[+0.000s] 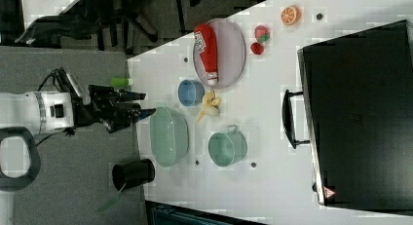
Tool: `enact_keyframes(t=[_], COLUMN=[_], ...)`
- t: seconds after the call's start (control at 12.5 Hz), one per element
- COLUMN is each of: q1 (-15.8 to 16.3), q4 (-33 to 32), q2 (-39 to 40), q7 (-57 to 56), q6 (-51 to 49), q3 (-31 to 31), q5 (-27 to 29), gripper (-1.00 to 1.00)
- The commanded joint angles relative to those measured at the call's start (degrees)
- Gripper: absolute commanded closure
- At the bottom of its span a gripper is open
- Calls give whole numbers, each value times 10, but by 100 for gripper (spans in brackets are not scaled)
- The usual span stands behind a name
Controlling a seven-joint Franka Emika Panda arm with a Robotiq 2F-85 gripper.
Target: Flap open oven.
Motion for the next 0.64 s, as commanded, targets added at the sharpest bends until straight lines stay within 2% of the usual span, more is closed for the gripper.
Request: enact_keyframes(t=[0.08,0.24,0.4,0.48,0.64], q1=[-22,-22,-22,-22,-22], q4=[-131,-131,-131,-131,-131], q2=[-199,-199,-199,-199,-199], q7=[33,33,33,33,33], q6=[-79,-79,-79,-79,-79], q3=[-22,-22,-22,-22,-22], q5=[14,14,14,14,14], gripper=[-60,-99,-100,-89,-38])
